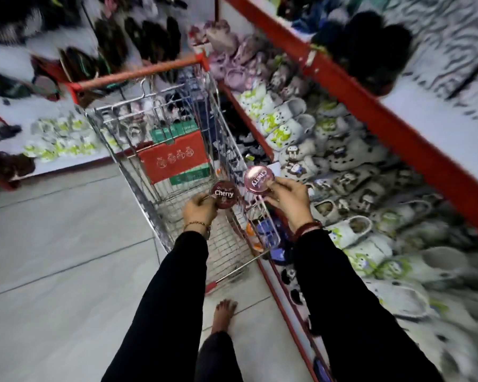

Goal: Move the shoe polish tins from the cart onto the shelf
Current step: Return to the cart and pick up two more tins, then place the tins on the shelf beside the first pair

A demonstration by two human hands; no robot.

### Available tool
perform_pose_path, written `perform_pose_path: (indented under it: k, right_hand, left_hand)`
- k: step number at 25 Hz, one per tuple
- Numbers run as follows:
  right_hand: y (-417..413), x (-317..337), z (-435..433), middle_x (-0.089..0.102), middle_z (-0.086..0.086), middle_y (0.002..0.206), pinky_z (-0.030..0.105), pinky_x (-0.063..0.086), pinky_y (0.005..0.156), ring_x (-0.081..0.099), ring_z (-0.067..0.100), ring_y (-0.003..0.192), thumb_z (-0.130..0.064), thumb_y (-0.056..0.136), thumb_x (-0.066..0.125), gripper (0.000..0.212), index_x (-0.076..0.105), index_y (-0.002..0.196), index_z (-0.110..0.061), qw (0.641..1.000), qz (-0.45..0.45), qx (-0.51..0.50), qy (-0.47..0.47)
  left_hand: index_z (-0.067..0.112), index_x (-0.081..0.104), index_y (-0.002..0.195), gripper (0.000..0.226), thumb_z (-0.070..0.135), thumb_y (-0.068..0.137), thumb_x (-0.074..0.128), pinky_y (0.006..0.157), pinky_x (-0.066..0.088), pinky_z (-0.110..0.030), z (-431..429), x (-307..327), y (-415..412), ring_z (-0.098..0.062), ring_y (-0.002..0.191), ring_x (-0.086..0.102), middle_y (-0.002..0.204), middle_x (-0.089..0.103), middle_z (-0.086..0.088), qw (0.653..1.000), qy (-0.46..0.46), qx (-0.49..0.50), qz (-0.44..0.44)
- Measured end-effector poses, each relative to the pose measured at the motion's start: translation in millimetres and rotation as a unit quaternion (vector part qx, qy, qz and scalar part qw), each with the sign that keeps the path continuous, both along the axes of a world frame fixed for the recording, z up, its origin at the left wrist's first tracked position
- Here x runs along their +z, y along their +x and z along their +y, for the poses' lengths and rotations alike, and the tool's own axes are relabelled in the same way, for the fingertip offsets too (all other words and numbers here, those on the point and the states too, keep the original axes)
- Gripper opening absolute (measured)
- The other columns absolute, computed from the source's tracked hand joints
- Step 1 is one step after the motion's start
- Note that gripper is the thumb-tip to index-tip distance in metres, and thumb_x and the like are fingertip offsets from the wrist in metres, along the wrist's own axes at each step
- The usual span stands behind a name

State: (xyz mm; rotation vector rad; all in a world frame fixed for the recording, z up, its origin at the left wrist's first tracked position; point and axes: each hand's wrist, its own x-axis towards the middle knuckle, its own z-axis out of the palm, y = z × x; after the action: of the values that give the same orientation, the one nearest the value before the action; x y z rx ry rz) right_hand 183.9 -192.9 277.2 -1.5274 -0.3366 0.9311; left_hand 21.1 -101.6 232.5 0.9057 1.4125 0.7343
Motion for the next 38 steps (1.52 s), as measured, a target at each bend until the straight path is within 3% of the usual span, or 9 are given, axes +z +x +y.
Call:
perform_pose_path:
  k: [2,6,11,18,23,26,31,35,38]
  right_hand:
    - [8.8,43.1,-23.3,0.068,0.017,0.102,0.018,0.061,0.069,0.067,0.014,0.077,-0.002,0.092,0.063,0.022,0.065,0.113,0.003,0.999,-0.029,-0.023,0.040]
    - [37.9,117.3,-86.4,0.070,0.012,0.093,0.017,0.061,0.067,0.070,0.006,0.067,-0.002,0.091,0.065,0.022,0.067,0.113,-0.002,0.988,-0.076,-0.090,0.100]
    - [75.3,160.1,-172.8,0.073,0.007,0.090,0.020,0.062,0.069,0.072,0.012,0.074,-0.002,0.089,0.066,0.018,0.070,0.083,-0.018,0.969,-0.124,-0.166,0.137]
    - [113.8,181.3,-293.6,0.069,0.017,0.104,0.014,0.059,0.062,0.068,0.015,0.079,-0.004,0.090,0.066,0.012,0.070,0.099,-0.011,0.924,-0.163,-0.329,0.109]
    - [122.1,187.7,-378.0,0.074,0.015,0.099,0.017,0.062,0.067,0.072,0.026,0.090,-0.002,0.088,0.068,0.022,0.070,0.110,0.001,0.879,-0.185,-0.435,0.059]
    - [117.9,186.8,-421.0,0.075,0.015,0.094,0.013,0.058,0.058,0.071,0.019,0.079,-0.003,0.087,0.070,0.020,0.073,0.106,0.001,0.852,-0.217,-0.475,-0.026]
    - [110.6,183.7,-461.3,0.078,0.018,0.089,0.040,0.061,0.079,0.073,0.028,0.078,-0.008,0.081,0.076,0.013,0.077,0.094,-0.004,0.814,-0.200,-0.523,-0.155]
    - [109.1,182.3,-459.6,0.076,0.010,0.071,0.045,0.062,0.078,0.068,0.026,0.063,-0.011,0.079,0.077,0.008,0.077,0.072,-0.016,0.802,-0.191,-0.513,-0.239]
    - [111.3,181.4,-453.7,0.071,0.005,0.065,0.040,0.063,0.078,0.069,0.027,0.060,-0.016,0.078,0.075,0.004,0.078,0.076,-0.016,0.781,-0.202,-0.515,-0.288]
  left_hand:
    - [0.001,0.065,0.121,0.030,0.006,0.092,0.062,0.070,0.055,-0.031,-11.6,34.0,11.3,-0.015,0.057,0.054,0.087,0.065,-0.011,0.999,0.030,-0.027,-0.031]
    - [-0.004,0.061,0.125,0.031,0.005,0.095,0.058,0.038,0.047,-0.011,-43.7,104.5,46.8,-0.003,0.045,0.055,0.079,0.063,-0.007,0.984,0.100,-0.111,-0.097]
    - [0.005,0.065,0.116,0.022,0.006,0.094,0.060,0.050,0.056,-0.009,-93.7,168.4,103.6,-0.011,0.064,0.061,0.095,0.067,-0.012,0.955,0.135,-0.207,-0.162]
    - [-0.004,0.060,0.122,0.028,0.003,0.095,0.058,0.038,0.048,-0.010,-173.4,220.3,209.4,0.002,0.032,0.054,0.061,0.063,0.001,0.890,0.151,-0.375,-0.209]
    - [0.001,0.067,0.115,0.024,0.008,0.092,0.063,0.055,0.057,-0.014,-236.6,232.4,271.8,-0.011,0.059,0.062,0.088,0.067,-0.013,0.829,0.177,-0.498,-0.182]
    - [0.002,0.071,0.113,0.026,0.012,0.089,0.068,0.064,0.059,-0.023,-266.7,232.2,293.5,-0.012,0.059,0.062,0.081,0.069,-0.007,0.779,0.226,-0.572,-0.125]
    - [0.007,0.074,0.111,0.026,0.019,0.088,0.069,0.095,0.057,-0.045,-298.4,226.9,318.2,-0.038,0.097,0.072,0.106,0.075,-0.022,0.693,0.259,-0.673,-0.011]
    - [0.008,0.075,0.106,0.023,0.022,0.091,0.065,0.091,0.060,-0.043,-307.8,225.0,322.5,-0.034,0.088,0.073,0.095,0.075,-0.019,0.625,0.268,-0.729,0.069]
    - [0.008,0.075,0.107,0.024,0.023,0.091,0.066,0.089,0.061,-0.041,-310.9,227.6,323.5,-0.028,0.079,0.069,0.086,0.071,-0.015,0.598,0.274,-0.748,0.093]
